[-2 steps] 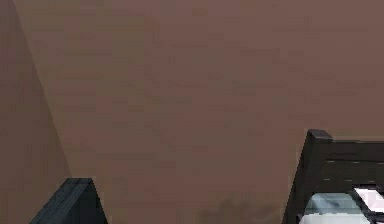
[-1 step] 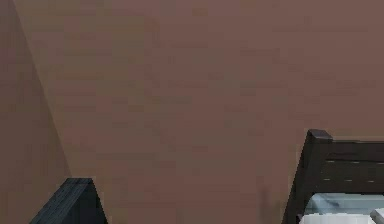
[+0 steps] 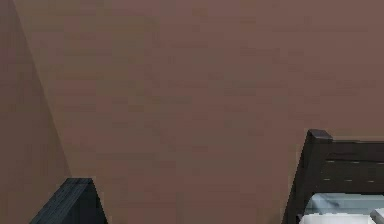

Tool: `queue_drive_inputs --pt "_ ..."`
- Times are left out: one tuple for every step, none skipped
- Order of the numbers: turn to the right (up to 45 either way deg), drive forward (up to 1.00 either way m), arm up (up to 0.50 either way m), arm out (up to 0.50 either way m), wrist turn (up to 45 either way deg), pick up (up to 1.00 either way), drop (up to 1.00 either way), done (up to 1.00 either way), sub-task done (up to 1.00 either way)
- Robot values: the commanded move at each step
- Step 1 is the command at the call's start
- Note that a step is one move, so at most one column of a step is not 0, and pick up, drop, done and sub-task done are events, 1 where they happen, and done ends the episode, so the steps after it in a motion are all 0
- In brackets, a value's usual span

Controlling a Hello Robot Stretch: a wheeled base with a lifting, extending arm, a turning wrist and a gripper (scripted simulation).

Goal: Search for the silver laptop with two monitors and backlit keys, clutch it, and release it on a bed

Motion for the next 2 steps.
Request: queue_drive_inputs --pt "0.0 0.0 0.0 0.0 6.0 0.0 0.0 0.0 0.0" --pt "0.0 0.0 -0.26 0.0 0.0 0.0 0.0 0.0 0.0"
